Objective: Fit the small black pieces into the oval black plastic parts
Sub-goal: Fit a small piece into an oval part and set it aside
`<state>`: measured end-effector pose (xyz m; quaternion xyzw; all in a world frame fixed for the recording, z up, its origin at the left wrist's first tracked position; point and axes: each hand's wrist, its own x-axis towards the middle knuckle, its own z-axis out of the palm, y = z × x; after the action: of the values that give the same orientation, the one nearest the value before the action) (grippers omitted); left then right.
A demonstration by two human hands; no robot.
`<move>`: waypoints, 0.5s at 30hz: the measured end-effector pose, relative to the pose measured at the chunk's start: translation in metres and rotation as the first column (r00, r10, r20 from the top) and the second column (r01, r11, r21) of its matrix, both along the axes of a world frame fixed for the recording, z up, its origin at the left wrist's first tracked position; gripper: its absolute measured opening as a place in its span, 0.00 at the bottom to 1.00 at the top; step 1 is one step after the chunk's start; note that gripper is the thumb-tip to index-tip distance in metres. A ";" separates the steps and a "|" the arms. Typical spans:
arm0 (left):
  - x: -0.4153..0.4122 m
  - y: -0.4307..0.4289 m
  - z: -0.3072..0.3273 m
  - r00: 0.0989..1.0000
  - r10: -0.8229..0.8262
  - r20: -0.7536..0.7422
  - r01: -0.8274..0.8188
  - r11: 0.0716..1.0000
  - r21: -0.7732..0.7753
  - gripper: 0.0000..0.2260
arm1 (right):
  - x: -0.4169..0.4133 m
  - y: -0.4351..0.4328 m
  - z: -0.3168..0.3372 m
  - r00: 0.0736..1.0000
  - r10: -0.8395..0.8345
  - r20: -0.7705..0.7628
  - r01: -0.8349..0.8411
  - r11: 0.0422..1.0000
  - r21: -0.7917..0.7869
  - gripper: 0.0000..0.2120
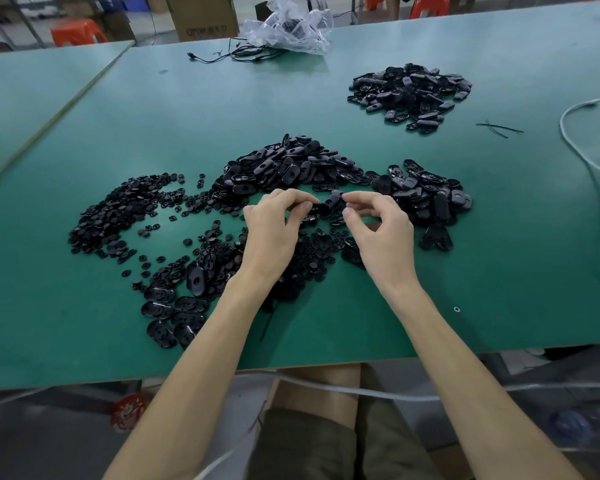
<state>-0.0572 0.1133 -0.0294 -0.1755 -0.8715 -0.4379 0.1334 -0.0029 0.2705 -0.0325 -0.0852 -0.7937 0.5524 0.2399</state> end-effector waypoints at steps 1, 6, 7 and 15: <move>0.000 0.001 0.001 0.999 -0.040 0.023 0.039 0.998 0.058 0.06 | 0.000 0.000 0.000 1.000 0.021 0.004 -0.021 1.000 0.004 0.10; 0.001 0.004 0.001 0.988 -0.144 0.060 0.138 0.986 0.095 0.05 | 0.000 -0.001 0.000 0.996 0.085 0.019 -0.085 0.996 0.002 0.06; 0.000 0.004 0.000 0.988 -0.143 0.064 0.137 0.986 0.100 0.04 | 0.001 0.000 0.000 0.997 0.076 0.018 -0.076 0.997 -0.005 0.06; 0.000 -0.001 -0.003 0.997 0.004 0.078 -0.004 1.000 0.004 0.17 | 0.001 0.000 0.000 1.000 0.010 -0.002 -0.010 0.990 -0.142 0.05</move>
<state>-0.0576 0.1123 -0.0322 -0.1562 -0.8757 -0.4458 0.1004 -0.0020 0.2701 -0.0328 -0.0976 -0.7527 0.6087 0.2310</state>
